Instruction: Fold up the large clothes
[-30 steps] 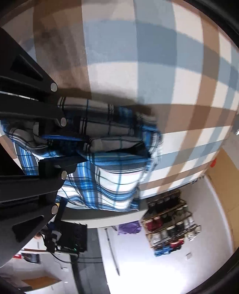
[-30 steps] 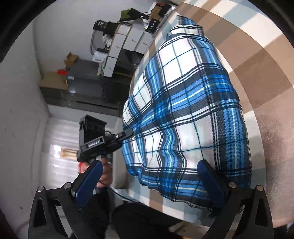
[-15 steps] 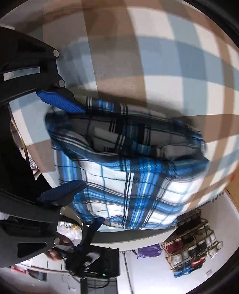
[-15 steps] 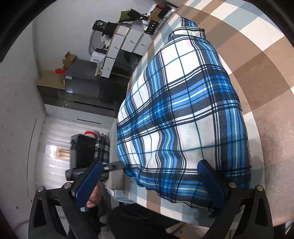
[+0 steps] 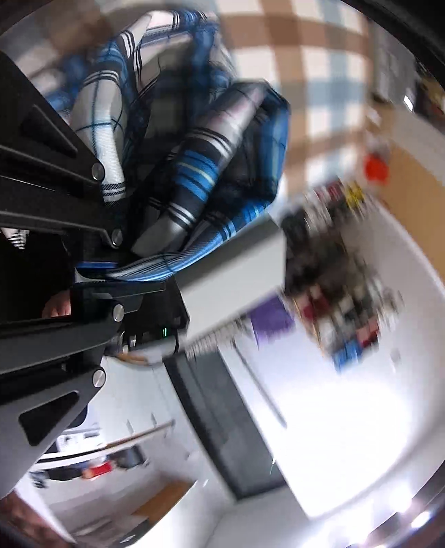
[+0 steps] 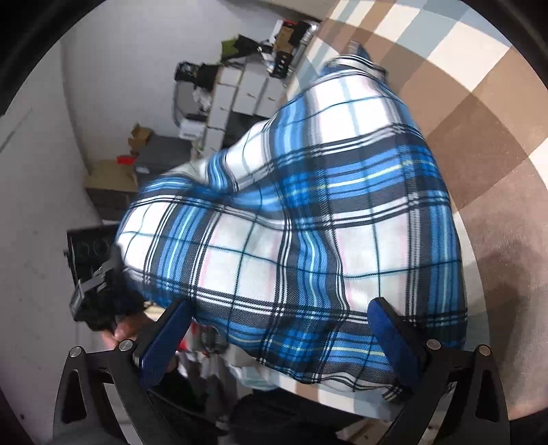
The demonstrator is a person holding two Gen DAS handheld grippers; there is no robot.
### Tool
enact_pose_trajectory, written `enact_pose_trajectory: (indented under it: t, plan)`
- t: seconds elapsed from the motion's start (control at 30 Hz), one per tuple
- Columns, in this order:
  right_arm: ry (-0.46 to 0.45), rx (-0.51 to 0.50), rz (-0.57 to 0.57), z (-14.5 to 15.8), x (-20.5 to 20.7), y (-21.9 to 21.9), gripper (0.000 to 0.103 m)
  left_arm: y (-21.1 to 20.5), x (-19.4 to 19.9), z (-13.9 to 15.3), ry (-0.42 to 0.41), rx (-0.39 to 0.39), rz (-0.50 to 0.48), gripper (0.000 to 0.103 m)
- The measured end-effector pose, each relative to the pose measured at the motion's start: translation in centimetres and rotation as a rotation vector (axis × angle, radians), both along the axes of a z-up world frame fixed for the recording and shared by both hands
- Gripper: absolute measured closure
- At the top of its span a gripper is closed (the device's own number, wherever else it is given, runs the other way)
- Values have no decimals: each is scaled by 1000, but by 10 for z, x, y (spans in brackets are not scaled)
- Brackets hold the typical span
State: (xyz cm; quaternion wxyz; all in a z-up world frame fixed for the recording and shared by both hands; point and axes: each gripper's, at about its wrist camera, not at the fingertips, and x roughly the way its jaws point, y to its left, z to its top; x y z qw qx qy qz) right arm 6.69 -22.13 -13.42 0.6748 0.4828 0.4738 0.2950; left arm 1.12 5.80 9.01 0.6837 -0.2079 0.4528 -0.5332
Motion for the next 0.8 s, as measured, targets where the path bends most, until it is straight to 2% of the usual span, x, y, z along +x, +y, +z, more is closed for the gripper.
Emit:
enact_pose_trajectory:
  t: [0.1, 0.17, 0.2, 0.27, 0.33, 0.47, 0.53, 0.57, 0.67, 0.73, 0.8]
  plan:
    - [16, 1, -22, -2, -1, -4, 0, 45, -19, -34, -15, -142, -12, 103]
    - [32, -5, -14, -5, -1, 1, 0, 82, -20, -67, 34, -201, 23, 103]
    - [35, -12, -9, -6, -1, 5, 0, 101, -20, -86, 69, -207, 58, 103]
    - [25, -42, 21, -4, 1, 16, 0, 132, -9, -125, 162, -103, 149, 103]
    - [11, -74, 50, -1, 2, 25, 0, 150, -6, -143, 190, -14, 191, 103]
    - [-4, -133, 79, 1, -1, 34, 0, 159, -8, -162, 242, 101, 245, 103]
    - [-6, -144, 70, 1, -3, 34, 0, 161, -7, -164, 255, 154, 278, 102]
    - [-2, -140, 63, 1, -3, 33, 0, 154, -9, -164, 254, 151, 288, 102]
    - [10, -117, 38, 1, -2, 30, 0, 158, -18, -139, 203, 168, 319, 102]
    - [16, -102, 29, 0, -2, 27, 0, 166, -26, -115, 144, 150, 353, 102]
    - [22, -87, 20, -1, -1, 25, 0, 175, -34, -99, 108, 100, 368, 102]
